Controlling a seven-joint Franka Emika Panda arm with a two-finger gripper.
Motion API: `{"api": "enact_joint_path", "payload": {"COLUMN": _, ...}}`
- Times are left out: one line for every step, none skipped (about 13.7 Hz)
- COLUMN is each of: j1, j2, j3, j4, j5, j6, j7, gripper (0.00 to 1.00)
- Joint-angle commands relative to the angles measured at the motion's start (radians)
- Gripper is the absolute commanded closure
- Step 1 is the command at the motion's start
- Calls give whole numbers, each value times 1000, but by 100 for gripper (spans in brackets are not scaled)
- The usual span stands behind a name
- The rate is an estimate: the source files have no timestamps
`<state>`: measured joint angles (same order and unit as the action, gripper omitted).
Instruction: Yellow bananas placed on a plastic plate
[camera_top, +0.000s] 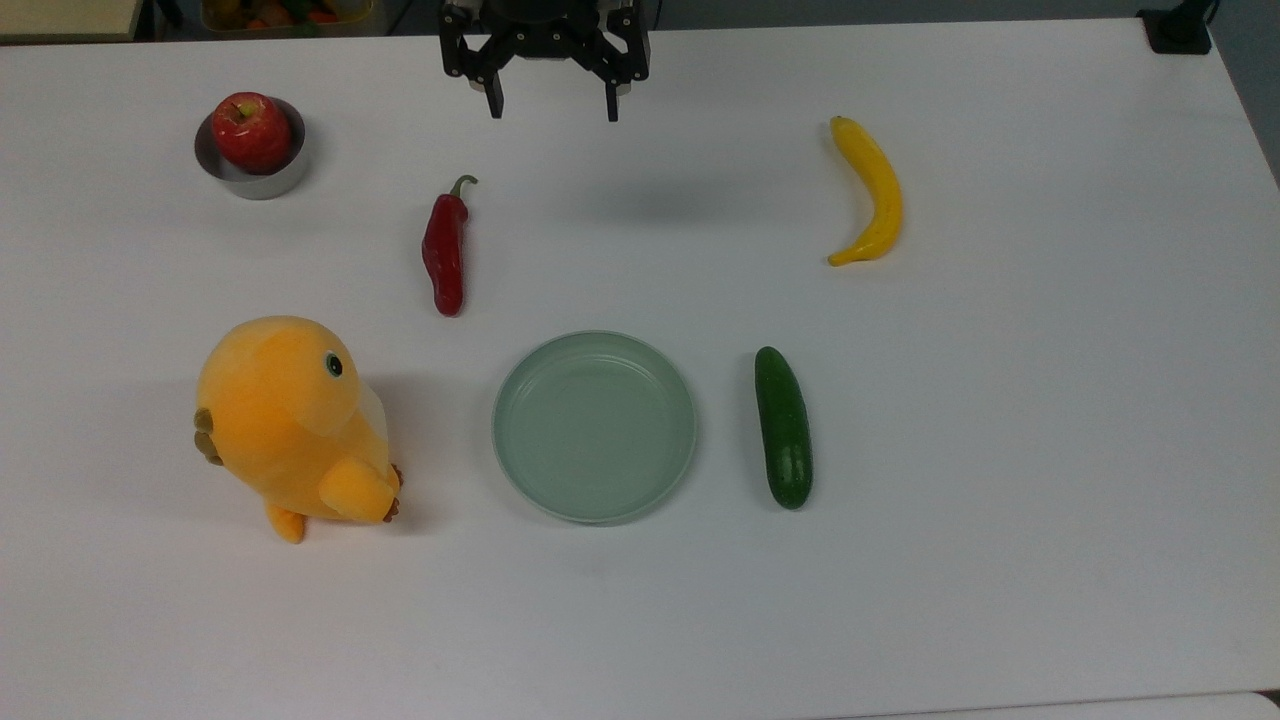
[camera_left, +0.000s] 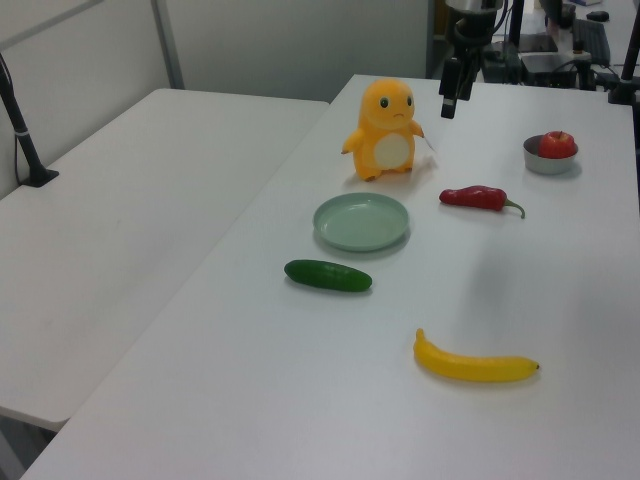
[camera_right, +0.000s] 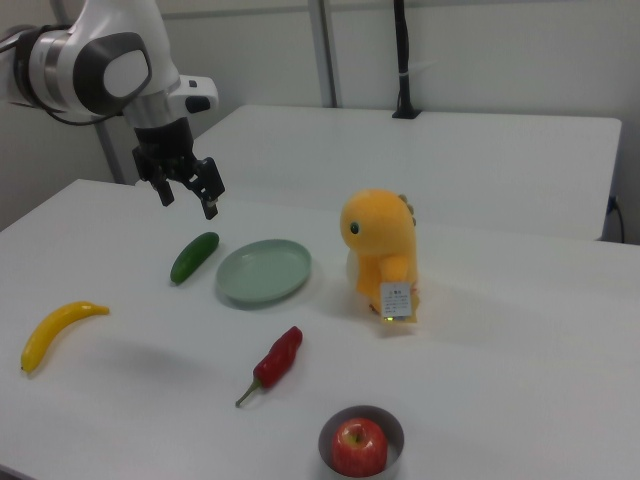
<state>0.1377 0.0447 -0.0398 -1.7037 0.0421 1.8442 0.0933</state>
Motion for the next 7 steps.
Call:
{"api": "enact_joint_path", "payload": {"j1": 7, "j2": 33, "j3": -6, "j4": 32, "j5": 13, "j6": -14, "j7": 17, "gripper": 0}}
{"api": "enact_joint_path", "payload": {"j1": 10, "j2": 32, "j3": -6, "j4": 30, "j5": 13, "j6": 18, "j7": 19, "gripper": 0}}
{"api": "enact_joint_path", "payload": {"j1": 11, "j2": 32, "j3": -6, "j4": 27, "j5": 13, "j6": 42, "j7": 19, "gripper": 0}}
{"api": "enact_joint_path", "payload": {"j1": 13, "j2": 33, "j3": -6, "j4": 25, "j5": 13, "j6": 52, "j7": 19, "gripper": 0}}
{"api": "enact_joint_path", "payload": {"j1": 14, "j2": 33, "j3": -2, "j4": 24, "j5": 13, "j6": 53, "j7": 19, "gripper": 0}}
{"api": "enact_joint_path", "payload": {"j1": 19, "j2": 30, "j3": 3, "j4": 18, "j5": 16, "j6": 53, "j7": 19, "gripper": 0}}
{"api": "enact_joint_path", "payload": {"j1": 20, "j2": 26, "j3": 4, "j4": 4, "j5": 18, "j6": 55, "j7": 19, "gripper": 0}}
